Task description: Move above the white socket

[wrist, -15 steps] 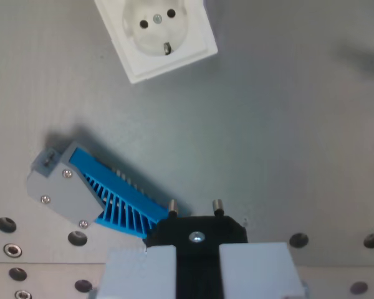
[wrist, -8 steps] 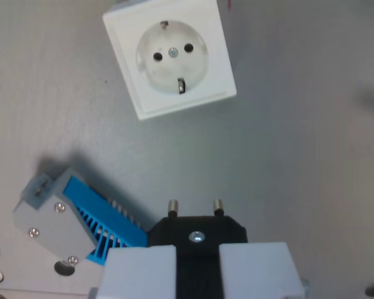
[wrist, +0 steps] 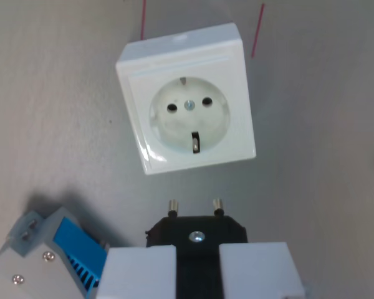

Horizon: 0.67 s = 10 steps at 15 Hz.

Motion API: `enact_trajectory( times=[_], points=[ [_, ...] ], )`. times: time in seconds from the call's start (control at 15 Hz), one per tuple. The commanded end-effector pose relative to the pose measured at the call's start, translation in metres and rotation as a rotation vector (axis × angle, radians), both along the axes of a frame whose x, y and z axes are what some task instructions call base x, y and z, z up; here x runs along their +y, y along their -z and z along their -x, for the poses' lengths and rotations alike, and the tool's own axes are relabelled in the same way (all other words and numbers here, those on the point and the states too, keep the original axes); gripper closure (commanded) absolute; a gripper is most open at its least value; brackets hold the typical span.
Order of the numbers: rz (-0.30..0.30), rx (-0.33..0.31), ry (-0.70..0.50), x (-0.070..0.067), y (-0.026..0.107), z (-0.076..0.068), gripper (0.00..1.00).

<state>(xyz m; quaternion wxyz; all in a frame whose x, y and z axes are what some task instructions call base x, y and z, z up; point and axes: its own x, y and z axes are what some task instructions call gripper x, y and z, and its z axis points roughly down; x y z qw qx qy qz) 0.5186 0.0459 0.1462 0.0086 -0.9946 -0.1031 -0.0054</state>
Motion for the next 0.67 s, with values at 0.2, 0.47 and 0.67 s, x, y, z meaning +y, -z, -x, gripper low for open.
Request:
enact_trajectory(
  times=[0.2, 0.47, 0.67],
  points=[
    [-0.025, -0.005, -0.124, 0.003, 0.015, -0.013, 1.00],
    [-0.025, -0.002, -0.133, 0.006, 0.026, -0.018, 1.00],
    [-0.023, 0.006, -0.134, 0.007, 0.032, -0.022, 1.00]
  ],
)
